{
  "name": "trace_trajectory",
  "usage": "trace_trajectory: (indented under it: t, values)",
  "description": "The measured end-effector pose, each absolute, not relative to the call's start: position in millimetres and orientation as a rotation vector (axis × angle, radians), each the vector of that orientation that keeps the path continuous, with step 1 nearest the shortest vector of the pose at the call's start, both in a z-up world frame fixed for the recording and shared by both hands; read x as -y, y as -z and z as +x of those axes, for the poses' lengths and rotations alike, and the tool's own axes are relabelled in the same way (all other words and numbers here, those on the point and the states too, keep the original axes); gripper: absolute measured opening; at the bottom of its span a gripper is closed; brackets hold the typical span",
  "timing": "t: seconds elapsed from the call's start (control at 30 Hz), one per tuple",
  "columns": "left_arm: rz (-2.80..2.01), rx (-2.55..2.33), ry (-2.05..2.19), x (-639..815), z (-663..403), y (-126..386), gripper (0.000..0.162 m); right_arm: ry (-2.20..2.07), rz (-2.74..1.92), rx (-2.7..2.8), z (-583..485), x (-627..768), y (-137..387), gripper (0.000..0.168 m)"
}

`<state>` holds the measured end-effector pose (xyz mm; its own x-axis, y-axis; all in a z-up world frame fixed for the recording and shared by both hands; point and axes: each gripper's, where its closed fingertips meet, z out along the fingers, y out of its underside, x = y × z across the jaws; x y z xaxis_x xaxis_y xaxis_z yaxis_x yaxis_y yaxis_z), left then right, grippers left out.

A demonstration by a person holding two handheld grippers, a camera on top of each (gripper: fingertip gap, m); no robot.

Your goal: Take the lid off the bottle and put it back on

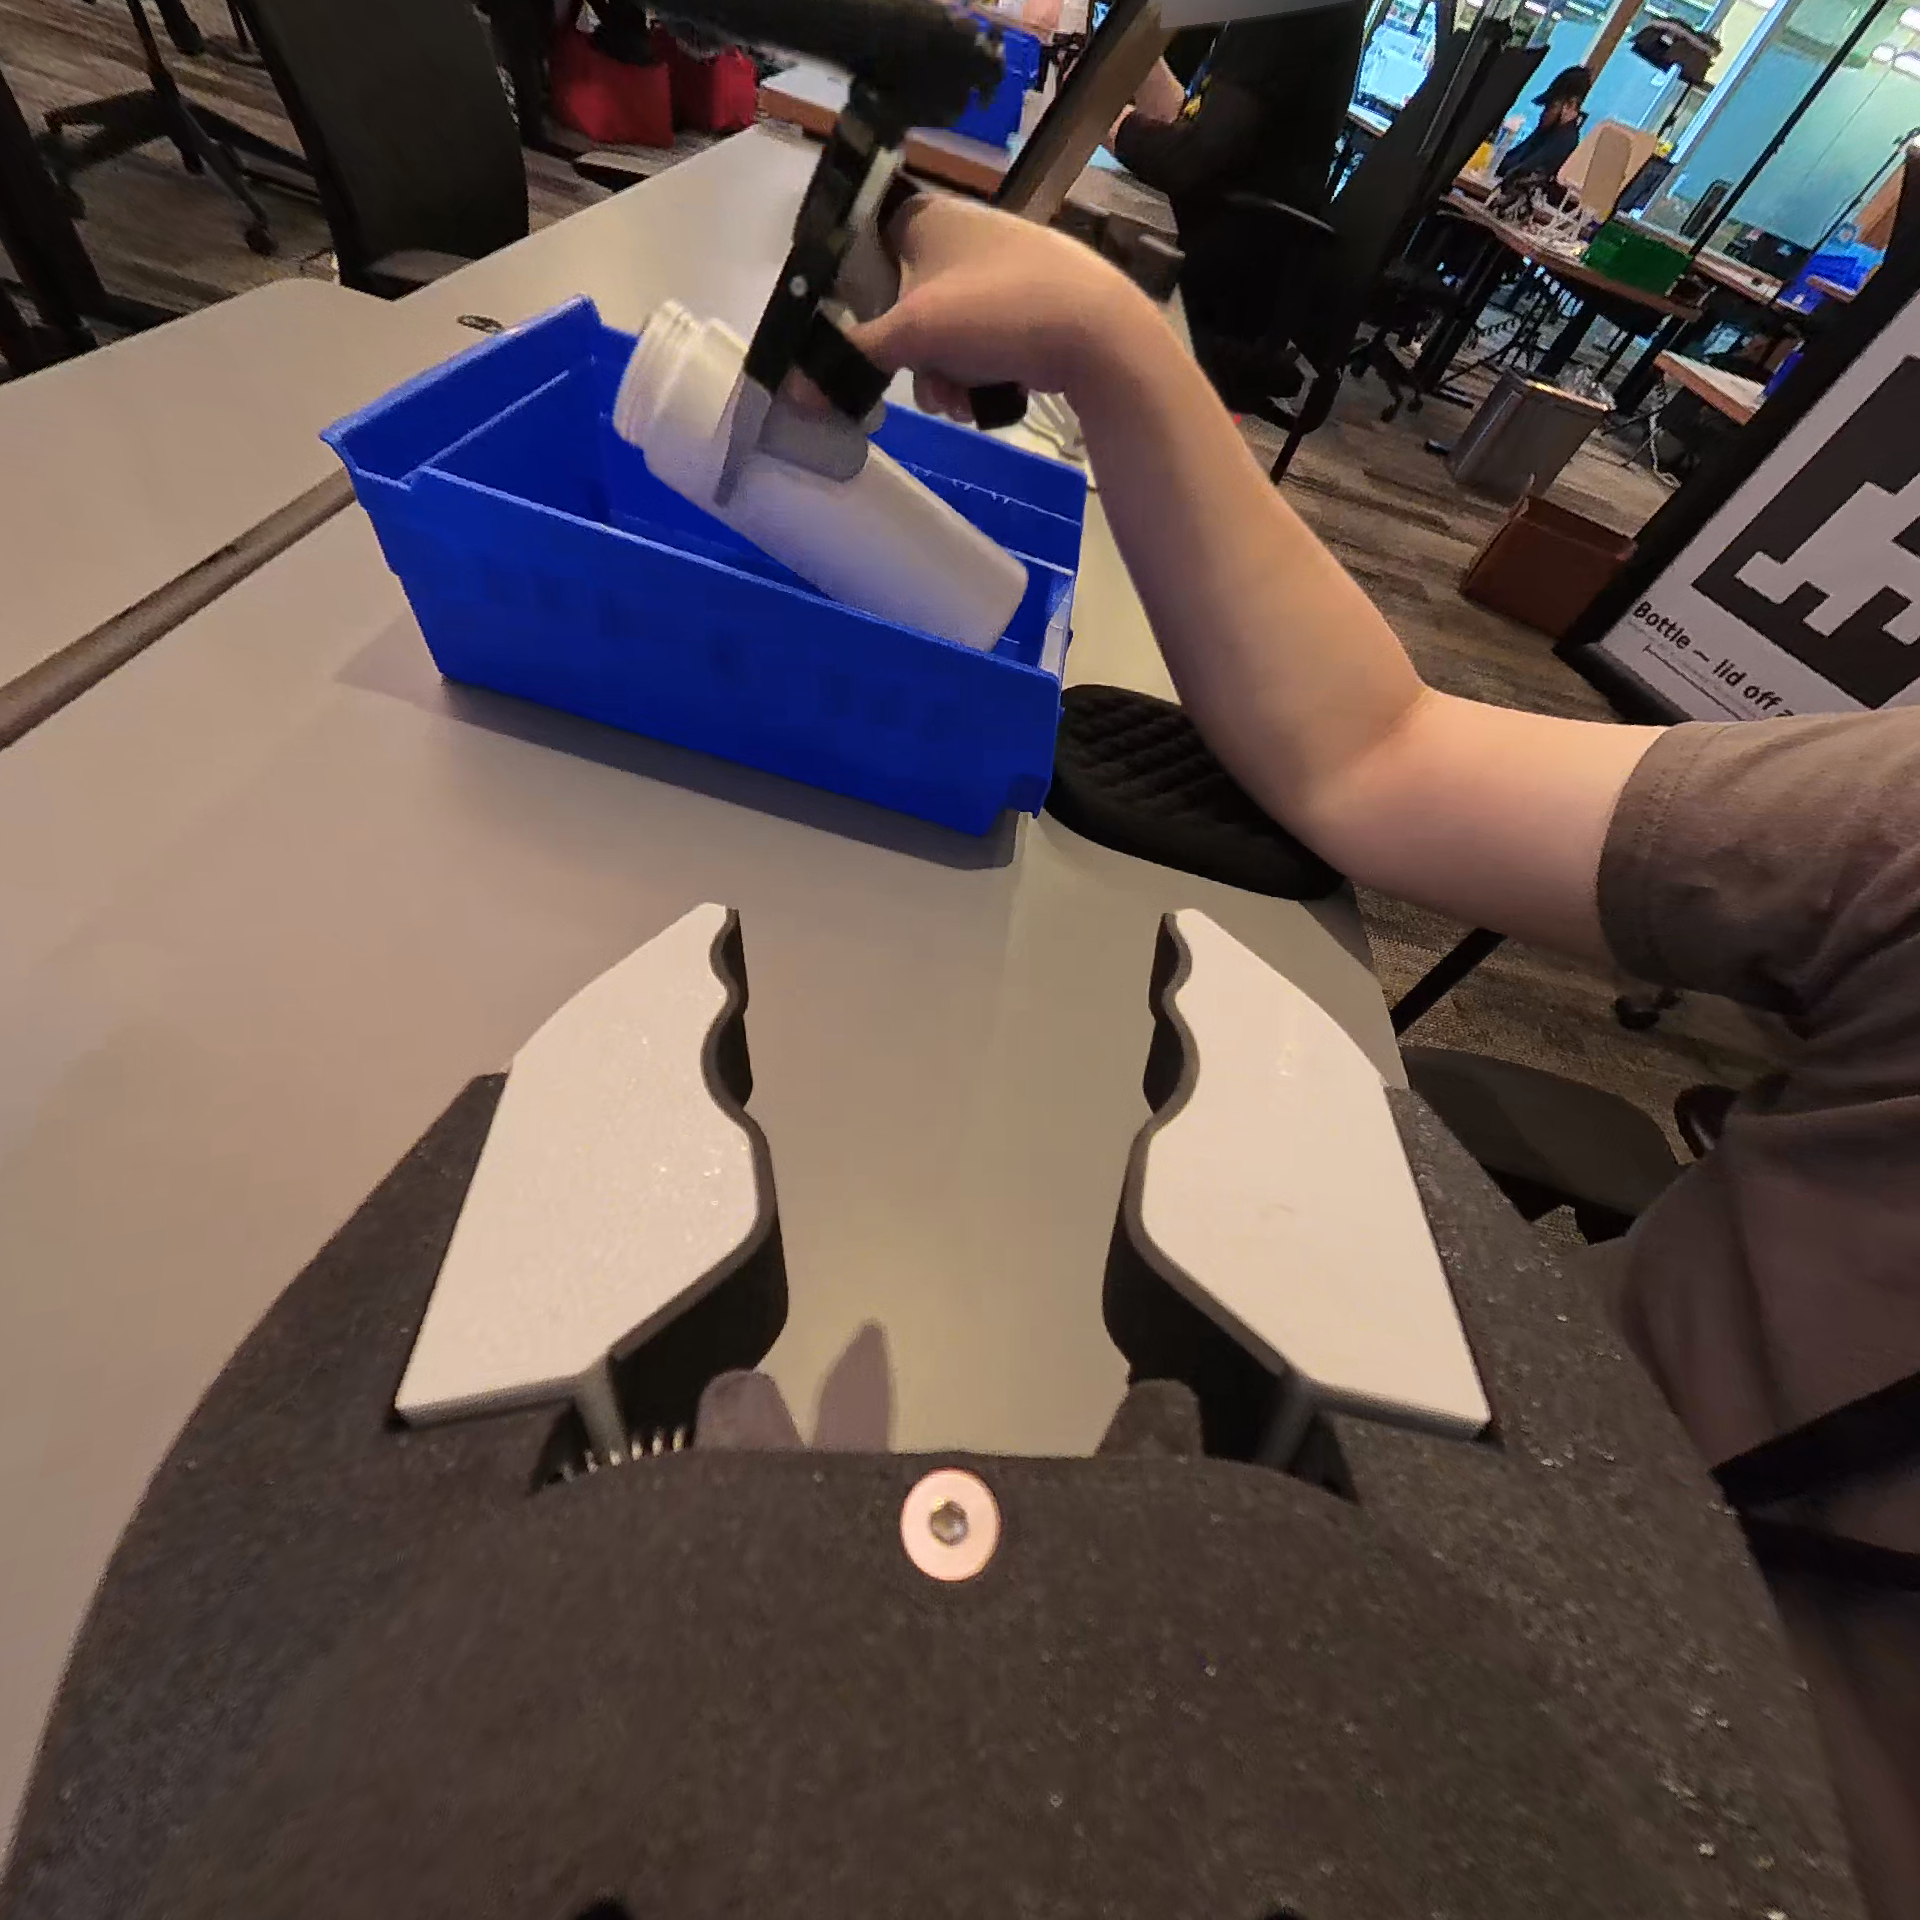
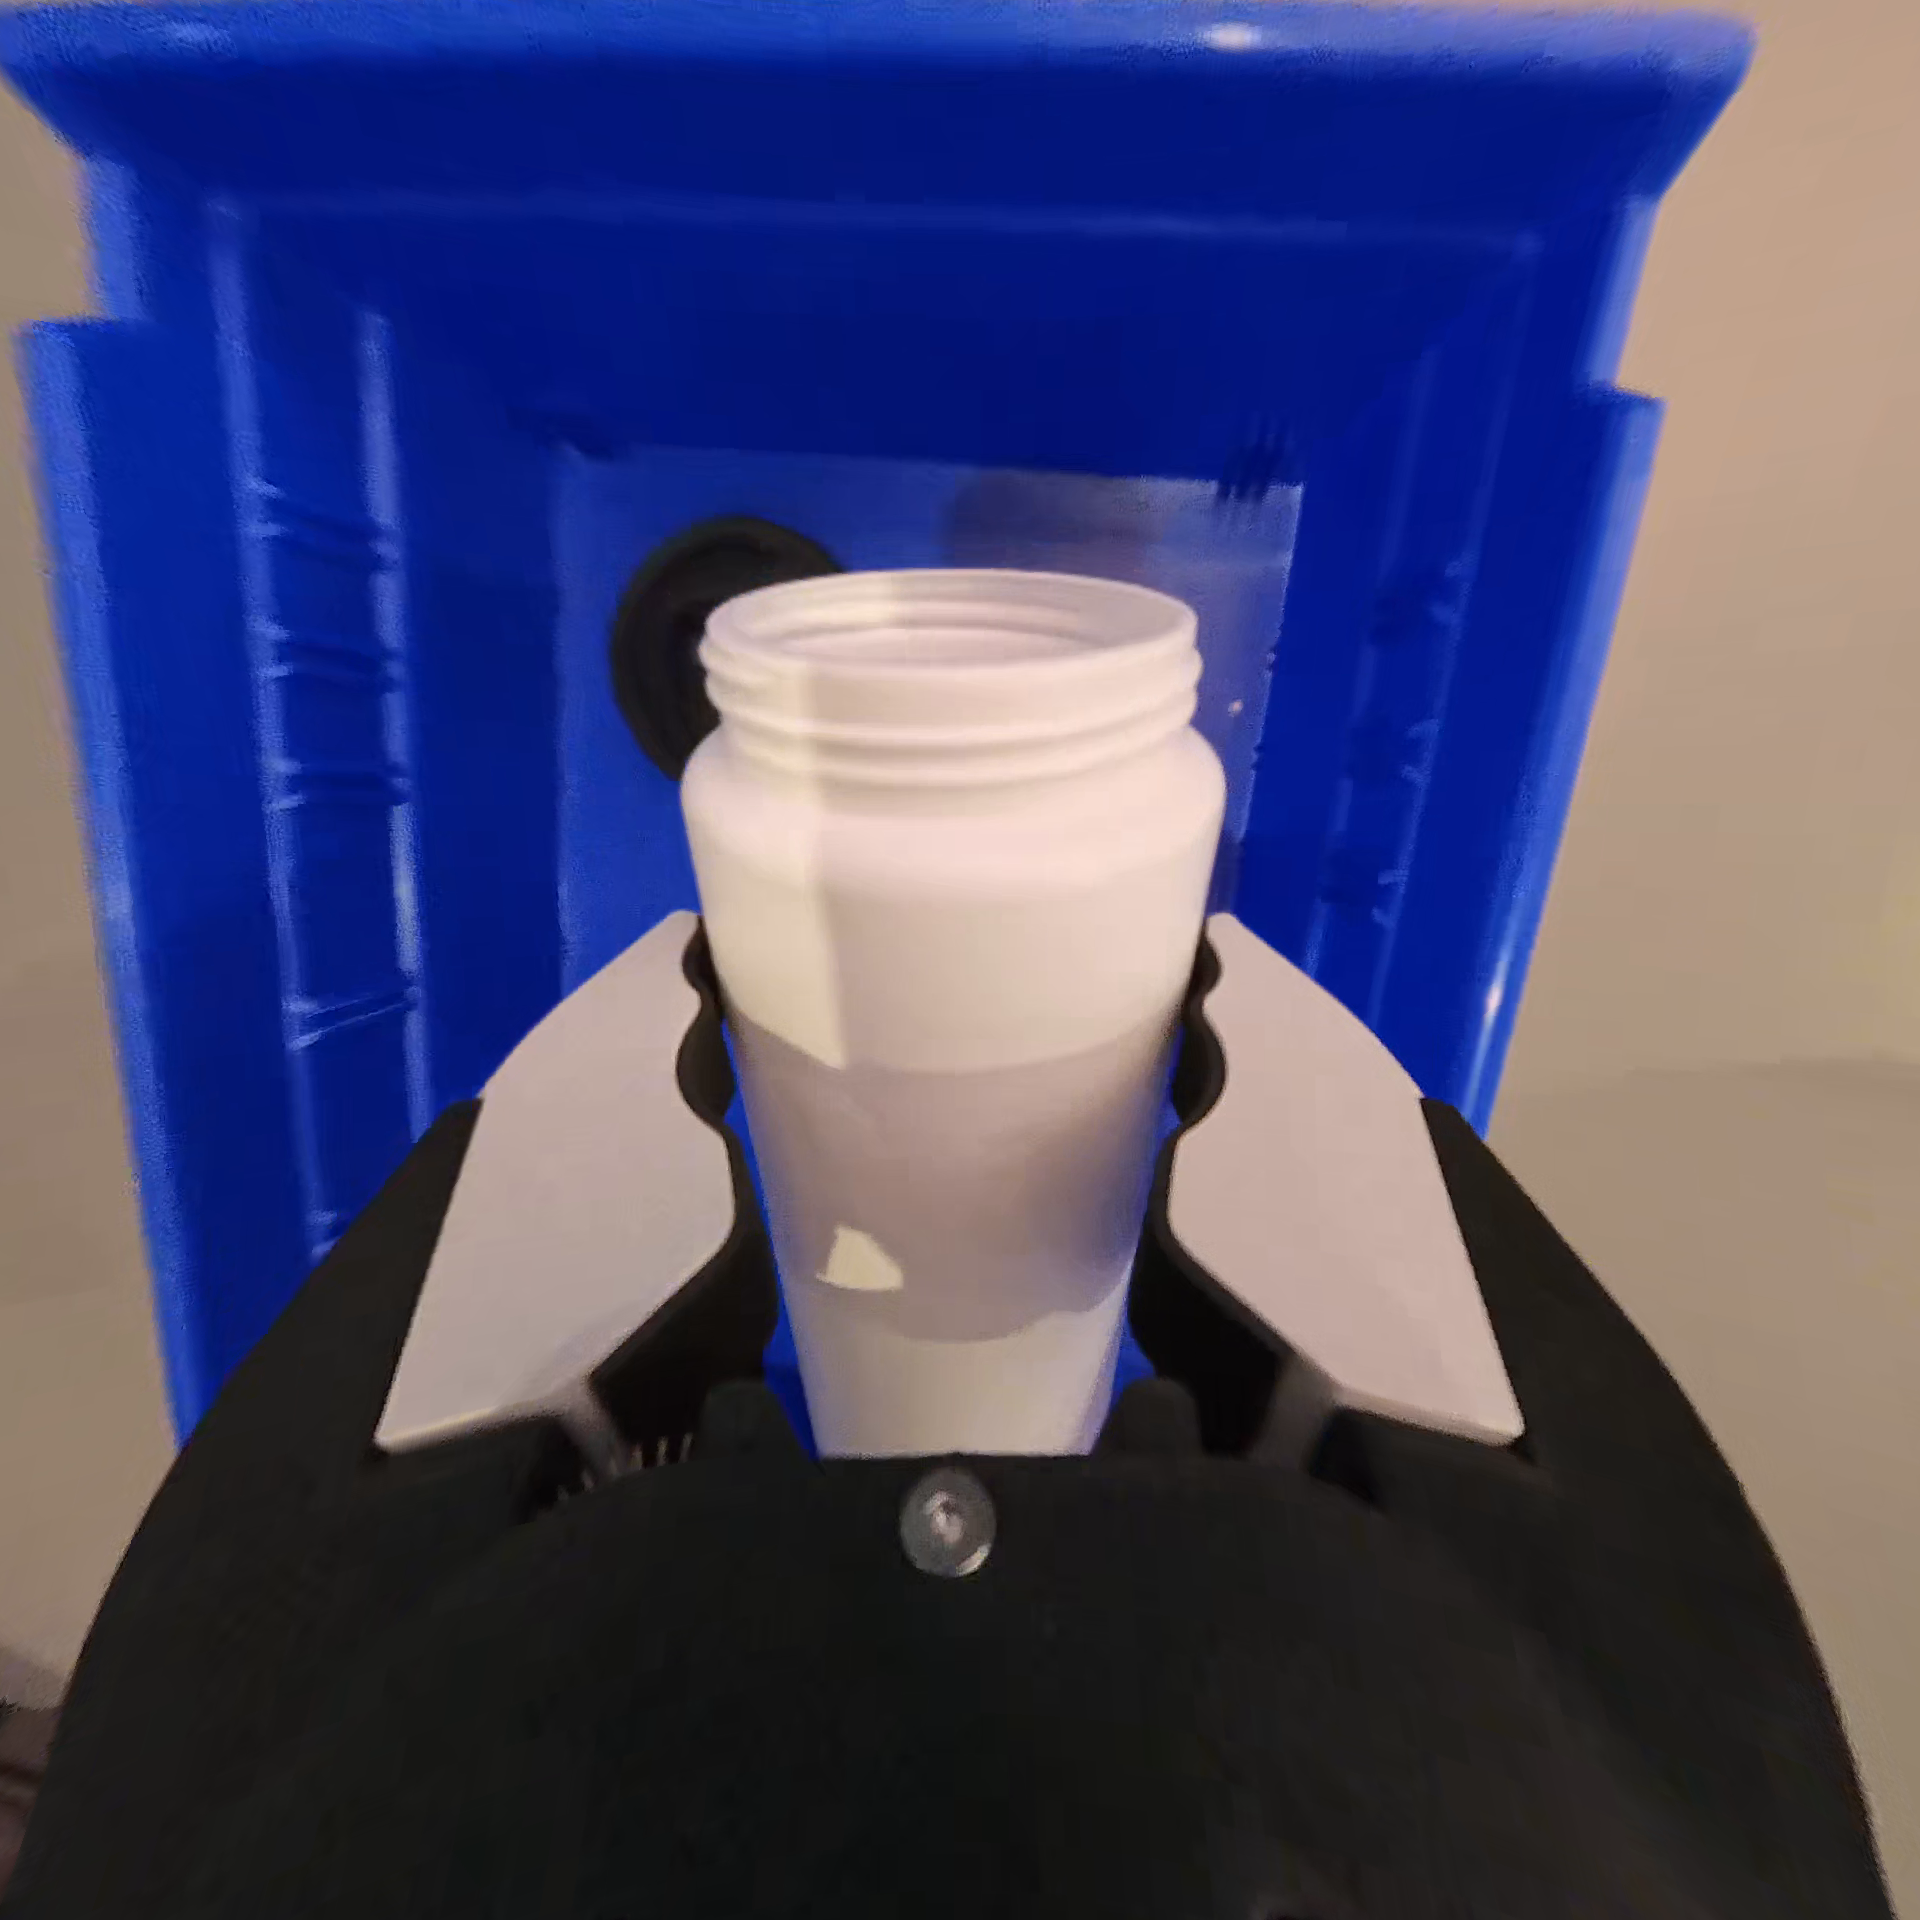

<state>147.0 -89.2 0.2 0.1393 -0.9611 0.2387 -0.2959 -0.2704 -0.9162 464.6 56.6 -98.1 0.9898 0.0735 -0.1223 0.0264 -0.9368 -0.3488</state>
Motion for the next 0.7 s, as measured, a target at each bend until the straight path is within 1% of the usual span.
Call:
trace_trajectory:
  t: [0.23,0.33,0.4,0.43,0.5,0.6,0.67,0.7]
  values:
    - [-1.697,-1.246,1.156,90.8,148.5,3.9,0.073,-0.130,-2.932,-0.003,476.1,-52.2,136.4,0.086]
    - [-1.700,-1.250,1.153,91.1,148.7,4.7,0.073,-0.045,-2.979,0.046,477.2,-49.4,142.2,0.087]
    - [-1.704,-1.224,1.141,87.4,147.8,3.2,0.076,0.022,-2.970,0.110,477.1,-50.9,138.4,0.087]
    - [-1.701,-1.207,1.138,85.2,146.4,1.0,0.077,0.045,-2.944,0.145,475.3,-52.7,131.1,0.083]
    - [-1.691,-1.175,1.132,80.4,141.3,-7.1,0.078,0.103,-2.819,0.209,471.0,-59.6,100.4,0.085]
    - [-1.665,-1.116,1.067,68.1,122.7,-29.8,0.078,0.206,-2.504,0.255,471.0,-68.9,29.5,0.084]
    - [-1.658,-1.056,0.918,51.3,97.5,-48.9,0.079,0.261,-2.354,0.241,483.6,-64.1,-0.6,0.076]
    - [-1.660,-1.018,0.796,39.7,79.9,-57.4,0.079,0.284,-2.337,0.235,494.0,-59.3,-2.0,0.073]
